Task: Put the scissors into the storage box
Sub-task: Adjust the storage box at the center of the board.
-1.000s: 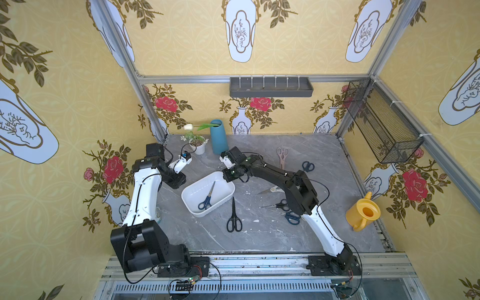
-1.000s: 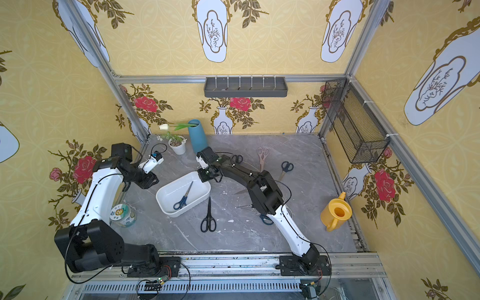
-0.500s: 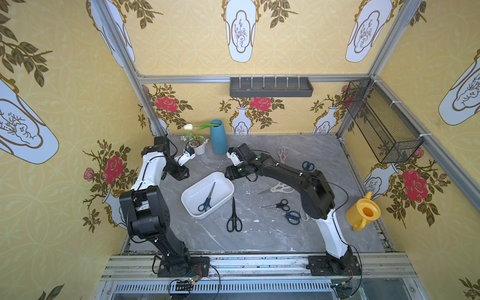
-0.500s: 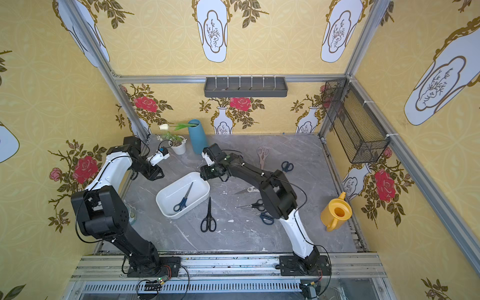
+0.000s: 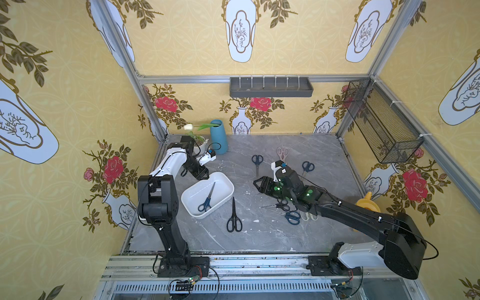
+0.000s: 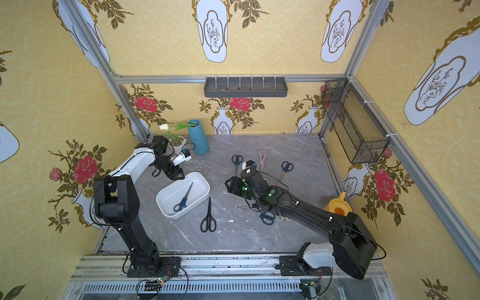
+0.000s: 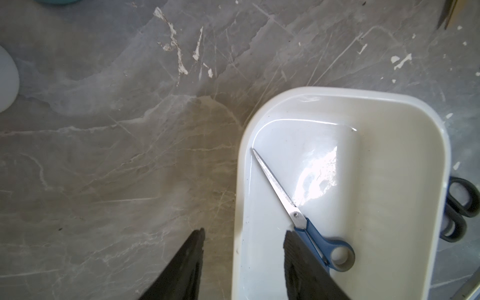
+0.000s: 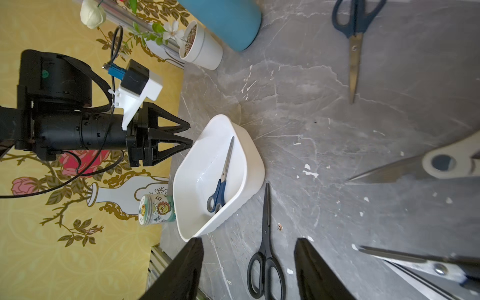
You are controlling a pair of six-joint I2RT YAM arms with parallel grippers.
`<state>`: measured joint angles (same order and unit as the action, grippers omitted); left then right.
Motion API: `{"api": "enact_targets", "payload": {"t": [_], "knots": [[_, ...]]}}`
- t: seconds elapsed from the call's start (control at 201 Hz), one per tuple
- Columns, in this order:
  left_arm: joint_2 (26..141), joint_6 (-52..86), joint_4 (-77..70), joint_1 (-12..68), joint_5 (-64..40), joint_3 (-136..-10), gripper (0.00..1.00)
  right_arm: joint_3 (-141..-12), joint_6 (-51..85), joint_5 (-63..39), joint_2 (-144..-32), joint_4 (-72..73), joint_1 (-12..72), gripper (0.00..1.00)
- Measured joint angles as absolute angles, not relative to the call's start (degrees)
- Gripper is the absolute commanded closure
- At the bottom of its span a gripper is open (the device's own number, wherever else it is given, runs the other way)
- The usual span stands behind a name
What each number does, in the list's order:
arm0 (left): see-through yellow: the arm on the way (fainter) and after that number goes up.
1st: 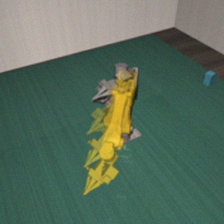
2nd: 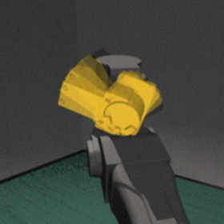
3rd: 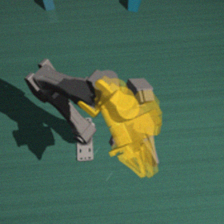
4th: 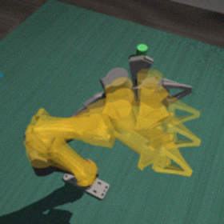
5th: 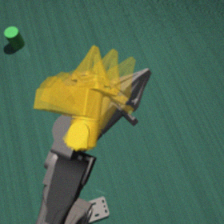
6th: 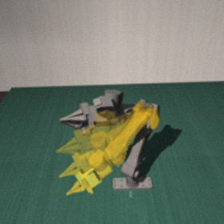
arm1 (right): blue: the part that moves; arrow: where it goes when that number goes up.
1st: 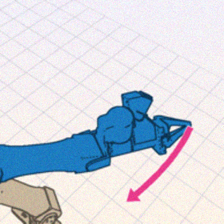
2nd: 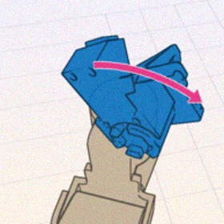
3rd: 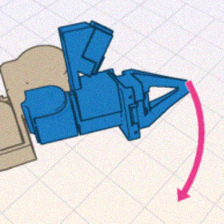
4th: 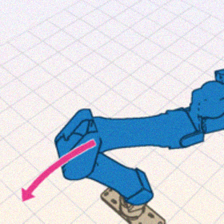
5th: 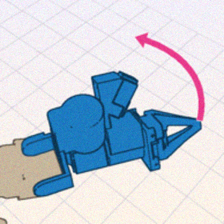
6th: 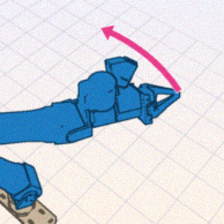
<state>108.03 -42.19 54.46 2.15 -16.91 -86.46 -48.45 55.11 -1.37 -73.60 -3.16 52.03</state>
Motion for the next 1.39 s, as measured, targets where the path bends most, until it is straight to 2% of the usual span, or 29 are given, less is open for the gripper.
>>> {"api": "enact_targets", "payload": {"t": [0.169,0.428,0.563,0.732,0.851,1.045,1.394], "knots": [[110.89,-42.15,54.28,3.57,-15.99,-87.90,0.50,-43.79,59.18,2.07,-69.95,-3.64,52.31,0.40],[115.13,-41.52,53.30,3.70,-13.72,-89.60,0.60,-43.99,61.47,3.79,-72.01,-3.90,54.35,0.41],[115.92,-40.14,53.17,4.14,-13.45,-89.52,0.72,-44.07,61.89,4.80,-73.21,-2.79,55.09,0.42],[115.13,-35.62,51.46,4.16,-11.90,-87.96,0.92,-44.16,62.65,6.28,-74.06,-2.48,55.35,0.43],[113.21,-31.66,49.89,3.70,-11.35,-84.97,1.00,-44.14,63.02,7.33,-74.08,-2.46,55.37,0.44],[112.22,-25.54,49.12,0.89,-10.96,-83.59,1.00,-44.05,65.01,9.80,-74.48,-2.37,54.33,0.45],[111.85,-15.27,50.33,-10.09,-13.06,-82.61,1.00,-44.18,68.58,11.62,-77.54,-1.19,53.91,0.45]]}}
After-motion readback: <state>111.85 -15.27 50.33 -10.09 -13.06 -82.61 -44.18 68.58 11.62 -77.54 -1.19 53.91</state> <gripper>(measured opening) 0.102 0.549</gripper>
